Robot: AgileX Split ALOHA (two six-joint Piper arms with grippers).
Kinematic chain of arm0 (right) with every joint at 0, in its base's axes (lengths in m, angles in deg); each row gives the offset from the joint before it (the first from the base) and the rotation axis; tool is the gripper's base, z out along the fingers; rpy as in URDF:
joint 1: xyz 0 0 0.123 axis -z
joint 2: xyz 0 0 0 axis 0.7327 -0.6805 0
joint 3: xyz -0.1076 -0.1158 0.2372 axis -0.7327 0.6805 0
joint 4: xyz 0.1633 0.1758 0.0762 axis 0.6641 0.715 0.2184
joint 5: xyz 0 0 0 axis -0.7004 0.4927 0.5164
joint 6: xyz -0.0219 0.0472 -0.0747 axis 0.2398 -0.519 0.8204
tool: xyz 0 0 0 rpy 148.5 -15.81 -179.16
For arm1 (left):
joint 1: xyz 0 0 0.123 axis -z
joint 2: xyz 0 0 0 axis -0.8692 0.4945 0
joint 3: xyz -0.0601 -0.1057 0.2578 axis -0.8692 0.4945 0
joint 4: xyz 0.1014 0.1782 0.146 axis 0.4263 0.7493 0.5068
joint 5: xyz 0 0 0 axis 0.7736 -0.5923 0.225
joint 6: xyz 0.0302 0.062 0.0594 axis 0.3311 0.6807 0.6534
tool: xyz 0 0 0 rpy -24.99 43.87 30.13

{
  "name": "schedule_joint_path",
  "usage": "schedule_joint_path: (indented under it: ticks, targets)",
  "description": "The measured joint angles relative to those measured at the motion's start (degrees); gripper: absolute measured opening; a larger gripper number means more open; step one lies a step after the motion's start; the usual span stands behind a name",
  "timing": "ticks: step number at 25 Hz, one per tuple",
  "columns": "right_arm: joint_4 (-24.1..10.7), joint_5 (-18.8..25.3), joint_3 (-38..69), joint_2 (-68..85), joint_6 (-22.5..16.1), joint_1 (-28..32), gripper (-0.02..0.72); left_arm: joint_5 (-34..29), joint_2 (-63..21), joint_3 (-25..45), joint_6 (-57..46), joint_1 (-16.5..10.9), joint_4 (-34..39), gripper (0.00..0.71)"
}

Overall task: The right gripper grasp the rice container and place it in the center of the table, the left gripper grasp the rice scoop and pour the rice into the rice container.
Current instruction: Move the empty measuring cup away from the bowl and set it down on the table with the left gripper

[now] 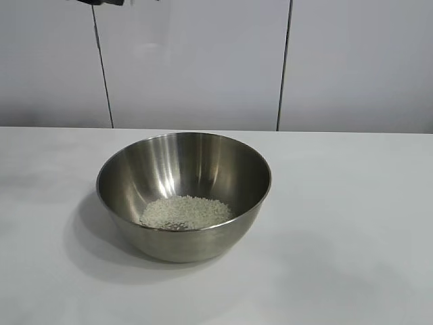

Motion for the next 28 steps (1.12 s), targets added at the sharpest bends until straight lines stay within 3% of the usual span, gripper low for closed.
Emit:
schedule_joint_path:
  ticks: [5, 9, 12, 20, 22, 25, 28]
  targets:
    - [0.0, 0.0, 0.0, 0.0, 0.0, 0.0, 0.537, 14.9, -1.8, 3.1, -0.9, -13.6, 1.6, 0.009]
    - [0.0, 0.0, 0.0, 0.0, 0.0, 0.0, 0.537, 23.0, -1.9, 3.7, -1.0, -20.7, 1.7, 0.009]
    - [0.0, 0.0, 0.0, 0.0, 0.0, 0.0, 0.537, 25.0, -2.0, 3.7, -1.0, -22.6, 1.9, 0.009]
    - [0.0, 0.0, 0.0, 0.0, 0.0, 0.0, 0.537, 25.9, -2.0, 3.7, 0.6, -22.9, 2.0, 0.009]
    - [0.0, 0.0, 0.0, 0.0, 0.0, 0.0, 0.537, 25.7, -2.0, 3.3, 1.0, -24.0, 0.0, 0.009]
    - [0.0, 0.0, 0.0, 0.0, 0.0, 0.0, 0.537, 24.6, -2.2, 2.8, 9.4, -27.8, -13.9, 0.009]
    - [0.0, 0.1, 0.0, 0.0, 0.0, 0.0, 0.537, 24.3, -2.3, 2.8, 31.0, -30.4, -33.4, 0.009]
